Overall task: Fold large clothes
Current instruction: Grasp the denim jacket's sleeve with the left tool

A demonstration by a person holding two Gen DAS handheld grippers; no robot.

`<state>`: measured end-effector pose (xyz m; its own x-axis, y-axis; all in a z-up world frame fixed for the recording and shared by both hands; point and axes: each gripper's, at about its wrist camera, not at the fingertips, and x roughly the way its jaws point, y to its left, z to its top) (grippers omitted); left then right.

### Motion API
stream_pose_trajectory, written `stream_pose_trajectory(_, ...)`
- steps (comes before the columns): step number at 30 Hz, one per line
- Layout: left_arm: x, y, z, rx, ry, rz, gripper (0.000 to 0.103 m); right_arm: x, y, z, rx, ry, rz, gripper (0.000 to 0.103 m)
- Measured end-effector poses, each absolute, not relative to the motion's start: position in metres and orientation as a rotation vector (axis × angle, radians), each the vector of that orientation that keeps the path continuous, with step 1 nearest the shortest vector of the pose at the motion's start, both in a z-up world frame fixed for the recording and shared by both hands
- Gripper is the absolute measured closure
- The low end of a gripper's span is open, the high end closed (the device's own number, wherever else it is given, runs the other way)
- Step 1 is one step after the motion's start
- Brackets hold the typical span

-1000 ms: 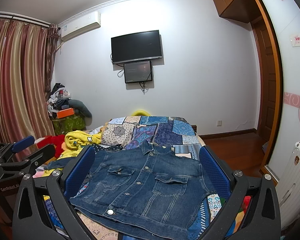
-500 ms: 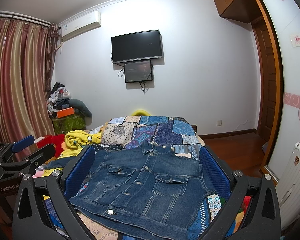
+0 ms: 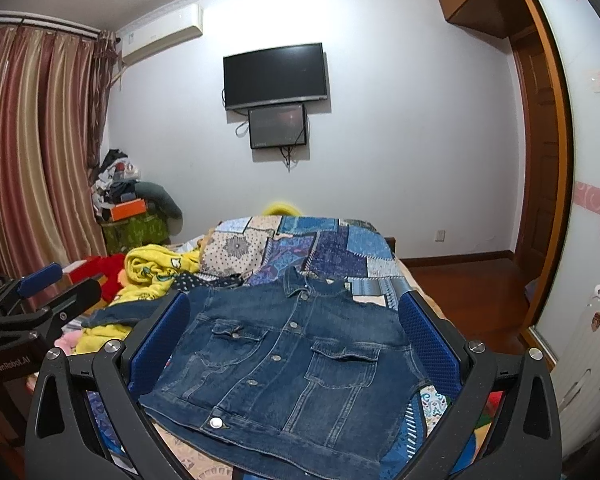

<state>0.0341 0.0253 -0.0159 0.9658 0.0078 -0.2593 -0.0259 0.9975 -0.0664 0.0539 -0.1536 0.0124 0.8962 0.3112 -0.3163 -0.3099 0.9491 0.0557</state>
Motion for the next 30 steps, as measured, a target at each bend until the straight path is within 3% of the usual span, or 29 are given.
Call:
stream_pose_trajectory(10, 0.098, 0.089, -0.064, -0.205, 0.414, 0.120, 0.000, 0.109, -0.130, -0.029, -0.022, 0.501, 0.339, 0.000)
stream_pose_trajectory(21, 0.177, 0.217, -0.146, -0.386, 0.657, 0.246, 0.000, 0.193, -0.109, -0.086, -0.034, 0.743, 0.306, 0.000)
stream_pose_trajectory(30, 0.231, 0.328, -0.222, -0.672, 0.836, 0.242, 0.000, 0.231, -0.099, -0.098, -0.071, 0.783, 0.238, 0.000)
